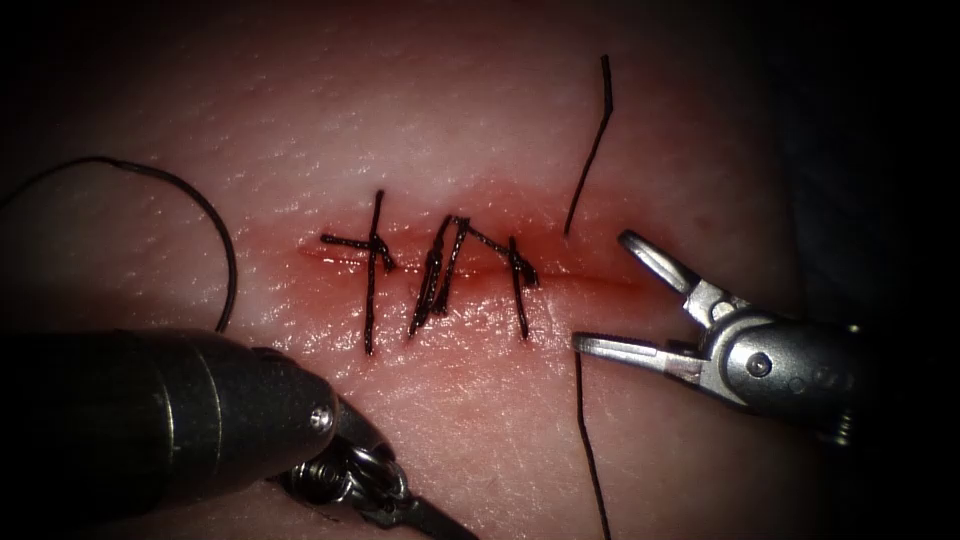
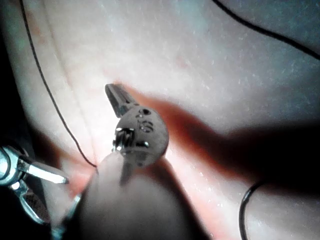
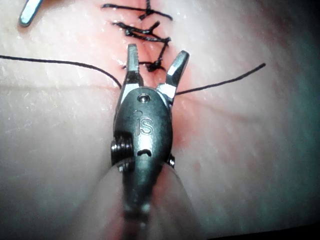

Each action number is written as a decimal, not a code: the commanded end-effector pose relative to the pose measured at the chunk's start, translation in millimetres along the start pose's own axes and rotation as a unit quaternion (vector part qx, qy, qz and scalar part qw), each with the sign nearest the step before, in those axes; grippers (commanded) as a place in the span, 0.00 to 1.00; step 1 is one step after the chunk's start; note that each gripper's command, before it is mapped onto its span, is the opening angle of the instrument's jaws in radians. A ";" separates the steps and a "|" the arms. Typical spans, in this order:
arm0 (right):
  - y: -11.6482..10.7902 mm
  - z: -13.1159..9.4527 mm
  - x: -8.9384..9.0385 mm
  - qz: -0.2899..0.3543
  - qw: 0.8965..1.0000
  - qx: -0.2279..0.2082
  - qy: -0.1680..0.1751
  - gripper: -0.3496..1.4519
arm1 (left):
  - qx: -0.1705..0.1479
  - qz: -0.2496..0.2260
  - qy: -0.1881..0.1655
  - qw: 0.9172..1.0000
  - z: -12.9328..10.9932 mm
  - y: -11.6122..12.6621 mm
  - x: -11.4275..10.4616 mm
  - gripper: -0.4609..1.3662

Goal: Wound Closure
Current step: Grab a working length of suture with the left gripper

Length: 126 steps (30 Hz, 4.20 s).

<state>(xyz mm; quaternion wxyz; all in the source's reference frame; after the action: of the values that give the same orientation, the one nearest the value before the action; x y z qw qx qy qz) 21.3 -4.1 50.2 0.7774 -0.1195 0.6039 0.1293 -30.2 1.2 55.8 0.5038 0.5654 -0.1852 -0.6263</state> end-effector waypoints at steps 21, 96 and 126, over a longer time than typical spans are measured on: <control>0.1 -0.1 -0.1 0.000 1.000 0.004 -0.001 0.83 | 0.003 -0.055 -0.012 0.998 -0.1 -0.1 0.4 0.33; 0.9 -4.3 -1.4 0.008 1.000 0.013 0.003 0.82 | 0.186 -0.524 -0.064 0.829 5.8 -3.3 -1.7 0.46; -0.9 -4.5 -3.3 -0.002 0.998 0.064 0.000 0.80 | 0.196 -0.468 -0.040 0.861 5.9 -4.1 -2.0 0.06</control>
<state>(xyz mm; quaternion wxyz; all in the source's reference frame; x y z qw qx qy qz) 16.9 -6.8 52.5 0.7826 -0.0715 0.6119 0.0898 -37.4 2.8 55.2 0.0230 0.6469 -0.0399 -0.7612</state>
